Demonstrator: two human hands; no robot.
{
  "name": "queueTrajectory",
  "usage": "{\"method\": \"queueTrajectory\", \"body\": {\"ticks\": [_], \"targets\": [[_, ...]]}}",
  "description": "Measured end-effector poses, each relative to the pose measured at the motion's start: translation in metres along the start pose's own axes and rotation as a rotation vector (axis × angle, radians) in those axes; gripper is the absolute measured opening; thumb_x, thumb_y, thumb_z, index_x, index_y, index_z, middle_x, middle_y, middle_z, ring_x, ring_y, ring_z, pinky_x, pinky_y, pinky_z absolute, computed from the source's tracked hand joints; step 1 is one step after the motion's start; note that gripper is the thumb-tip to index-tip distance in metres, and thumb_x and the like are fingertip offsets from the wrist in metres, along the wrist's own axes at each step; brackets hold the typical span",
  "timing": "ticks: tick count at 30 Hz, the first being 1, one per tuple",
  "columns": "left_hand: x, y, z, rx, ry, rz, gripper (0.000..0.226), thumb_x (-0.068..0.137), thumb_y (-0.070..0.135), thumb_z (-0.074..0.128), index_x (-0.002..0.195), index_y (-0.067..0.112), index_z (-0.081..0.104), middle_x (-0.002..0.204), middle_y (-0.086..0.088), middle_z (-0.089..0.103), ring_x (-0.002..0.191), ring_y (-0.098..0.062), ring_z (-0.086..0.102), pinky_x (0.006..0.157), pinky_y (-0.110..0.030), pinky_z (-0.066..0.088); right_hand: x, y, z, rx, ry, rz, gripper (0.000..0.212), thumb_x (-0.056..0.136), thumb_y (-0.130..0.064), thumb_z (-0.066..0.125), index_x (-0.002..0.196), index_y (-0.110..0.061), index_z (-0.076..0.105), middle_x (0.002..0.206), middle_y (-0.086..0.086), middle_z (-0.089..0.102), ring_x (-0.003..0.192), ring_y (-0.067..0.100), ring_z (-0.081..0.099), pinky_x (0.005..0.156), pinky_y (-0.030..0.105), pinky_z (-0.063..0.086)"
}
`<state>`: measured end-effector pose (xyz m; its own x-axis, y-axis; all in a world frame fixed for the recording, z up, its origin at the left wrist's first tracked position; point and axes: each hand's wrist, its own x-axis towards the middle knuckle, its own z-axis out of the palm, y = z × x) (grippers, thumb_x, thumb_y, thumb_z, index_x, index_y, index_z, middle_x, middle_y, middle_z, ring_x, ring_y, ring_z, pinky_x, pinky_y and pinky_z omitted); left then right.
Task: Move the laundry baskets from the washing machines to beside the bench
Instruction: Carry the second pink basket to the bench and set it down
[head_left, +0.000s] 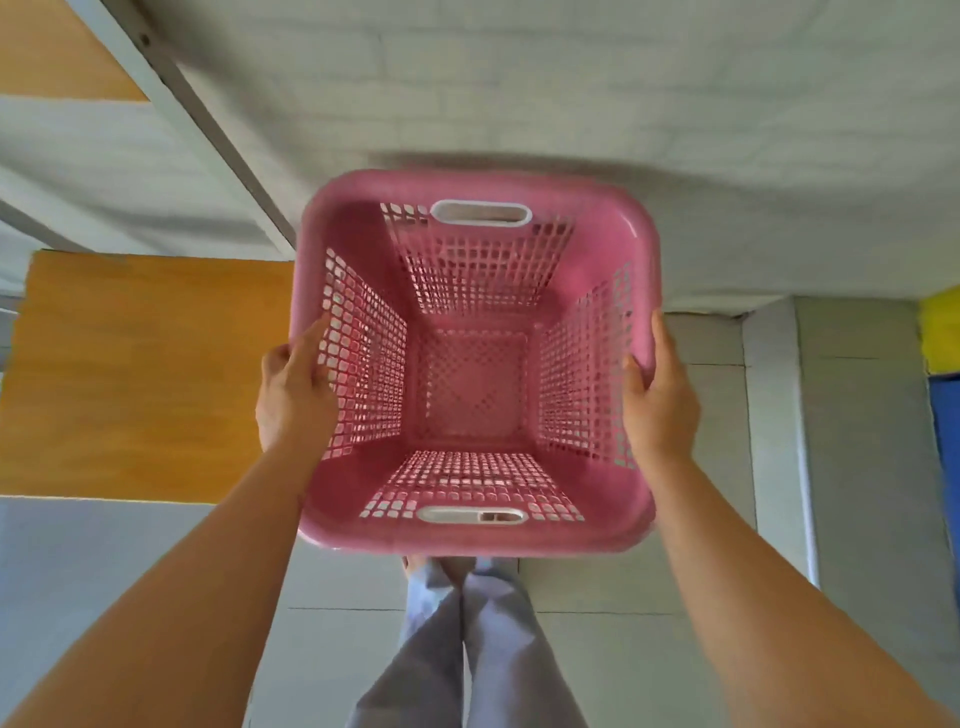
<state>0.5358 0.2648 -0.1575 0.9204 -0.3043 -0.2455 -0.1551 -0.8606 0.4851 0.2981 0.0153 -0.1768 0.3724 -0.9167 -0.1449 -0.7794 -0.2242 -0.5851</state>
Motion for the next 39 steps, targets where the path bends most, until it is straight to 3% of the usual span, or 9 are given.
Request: {"method": "queueTrajectory", "body": {"ticks": [7,10,13,16,22,28,39], "targets": [[0.029,-0.030,0.057,0.058,-0.074,-0.007,0.059,0.093,0.012,0.044,0.139,0.048,0.037,0.130,-0.008,0.044,0.086,-0.031,0.057,0.068,-0.039,0.051,0.019,0.037,0.060,-0.059,-0.028,0.001,0.062,0.099,-0.026,0.047,0.152,-0.038,0.018,0.152,-0.002,0.040,0.114,0.024,0.062,0.084,0.039,0.056],[0.033,-0.042,0.078,0.169,-0.185,-0.041,0.071,0.092,0.009,0.044,0.143,0.053,0.023,0.148,-0.006,0.028,0.106,-0.039,0.057,0.077,-0.049,0.057,0.016,0.049,0.083,-0.188,-0.117,-0.003,0.075,0.096,-0.018,0.048,0.153,-0.035,0.003,0.160,0.008,0.019,0.113,0.033,0.062,0.071,0.046,0.059],[0.026,-0.048,0.092,0.327,-0.264,-0.043,0.075,0.090,0.014,0.053,0.149,0.044,0.018,0.162,-0.004,-0.007,0.141,-0.040,0.025,0.101,-0.051,0.045,0.010,0.055,0.099,-0.335,-0.147,-0.011,0.088,0.090,-0.015,0.056,0.154,-0.023,-0.003,0.159,0.021,0.012,0.133,0.039,0.043,0.092,0.050,0.052],[0.021,-0.050,0.096,0.409,-0.265,-0.042,0.075,0.090,0.024,0.055,0.151,0.043,0.014,0.160,-0.005,-0.019,0.147,-0.039,0.008,0.107,-0.054,0.035,0.011,0.057,0.100,-0.427,-0.148,-0.010,0.094,0.086,-0.019,0.063,0.154,-0.017,-0.001,0.158,0.025,0.013,0.138,0.040,0.035,0.104,0.049,0.044],[0.006,-0.039,0.084,0.498,-0.334,-0.041,0.073,0.094,0.034,0.050,0.152,0.040,0.006,0.160,-0.008,-0.018,0.146,-0.041,0.009,0.115,-0.053,0.023,0.000,0.051,0.080,-0.509,-0.250,-0.045,0.090,0.090,-0.026,0.058,0.154,-0.017,-0.004,0.160,0.017,0.012,0.144,0.035,0.026,0.109,0.052,0.037],[-0.027,-0.013,0.052,0.532,-0.383,0.094,0.064,0.098,0.034,0.041,0.153,0.028,0.008,0.163,-0.007,-0.002,0.150,-0.028,0.002,0.119,-0.046,0.007,-0.051,0.033,0.038,-0.545,-0.374,-0.043,0.079,0.095,-0.035,0.049,0.155,-0.014,0.002,0.159,0.016,0.019,0.143,0.035,0.029,0.111,0.052,0.035],[-0.126,0.019,-0.022,0.464,-0.353,0.396,0.058,0.101,0.035,0.037,0.152,0.016,0.018,0.161,-0.012,0.012,0.149,-0.028,0.008,0.119,-0.042,0.008,-0.171,0.009,-0.062,-0.425,-0.264,0.037,0.063,0.100,-0.034,0.038,0.154,-0.011,0.013,0.160,0.013,0.020,0.146,0.030,0.024,0.117,0.045,0.026]]}}
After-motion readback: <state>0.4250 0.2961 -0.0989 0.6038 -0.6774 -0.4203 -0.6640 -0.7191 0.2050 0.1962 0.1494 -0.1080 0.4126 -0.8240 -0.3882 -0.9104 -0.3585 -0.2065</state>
